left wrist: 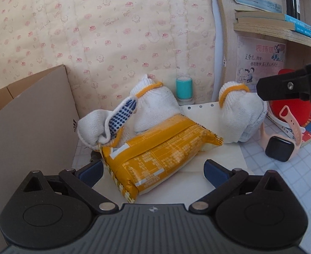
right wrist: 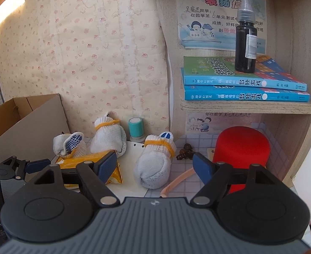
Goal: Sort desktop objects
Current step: 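Close left tool on another yellow chip bag while right tool reaches a white knit glove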
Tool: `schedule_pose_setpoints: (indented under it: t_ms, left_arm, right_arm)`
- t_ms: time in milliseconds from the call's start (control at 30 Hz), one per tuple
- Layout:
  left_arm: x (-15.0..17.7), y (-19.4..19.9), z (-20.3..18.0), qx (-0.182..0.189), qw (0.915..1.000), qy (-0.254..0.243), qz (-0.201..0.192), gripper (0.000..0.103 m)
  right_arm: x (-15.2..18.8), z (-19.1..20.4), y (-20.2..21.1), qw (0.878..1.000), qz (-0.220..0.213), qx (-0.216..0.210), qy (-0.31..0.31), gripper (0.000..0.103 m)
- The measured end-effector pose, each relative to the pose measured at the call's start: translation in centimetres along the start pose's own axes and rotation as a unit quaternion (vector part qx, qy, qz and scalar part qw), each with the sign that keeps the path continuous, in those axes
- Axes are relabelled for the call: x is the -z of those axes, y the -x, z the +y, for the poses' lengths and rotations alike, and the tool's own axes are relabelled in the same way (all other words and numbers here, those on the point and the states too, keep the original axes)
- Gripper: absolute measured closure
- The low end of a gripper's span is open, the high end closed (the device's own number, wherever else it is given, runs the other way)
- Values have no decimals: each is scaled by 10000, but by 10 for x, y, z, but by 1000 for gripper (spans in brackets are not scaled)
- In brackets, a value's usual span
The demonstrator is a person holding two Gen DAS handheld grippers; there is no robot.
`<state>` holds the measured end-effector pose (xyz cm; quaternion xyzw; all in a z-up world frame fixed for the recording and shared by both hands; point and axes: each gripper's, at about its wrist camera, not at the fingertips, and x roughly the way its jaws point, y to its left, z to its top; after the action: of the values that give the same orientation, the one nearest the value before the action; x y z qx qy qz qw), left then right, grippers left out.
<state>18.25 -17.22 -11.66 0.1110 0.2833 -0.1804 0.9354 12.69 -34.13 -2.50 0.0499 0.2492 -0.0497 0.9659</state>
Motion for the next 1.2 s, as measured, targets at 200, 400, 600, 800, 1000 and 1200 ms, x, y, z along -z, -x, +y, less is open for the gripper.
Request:
schedule_pose_setpoints:
  t_ms: [200, 400, 600, 800, 1000, 1200]
  left_arm:
    - [4, 14, -12, 661, 9975, -251, -96, 0]
    - [-1, 23, -16, 295, 9983, -191, -475, 0]
    - [-11, -8, -13, 235, 9991, -310, -154, 0]
    - [-12, -19, -17, 13, 9993, -370, -62, 14]
    - [-12, -16, -8, 9, 9997, -231, -77, 33]
    - [-11, -6, -11, 37, 9992, -333, -231, 27]
  right_arm:
    - [1, -7, -8, 9999, 87, 80, 45, 26]
    - [2, -10, -10, 9999, 98, 77, 14, 26]
    - [1, -9, -15, 9999, 140, 88, 52, 26]
    - [-1, -15, -26, 9995, 258, 146, 57, 26]
    - [-10, -9, -47, 9987, 383, 251, 215, 25]
    - [-18, 2, -73, 9961, 623, 463, 414, 22]
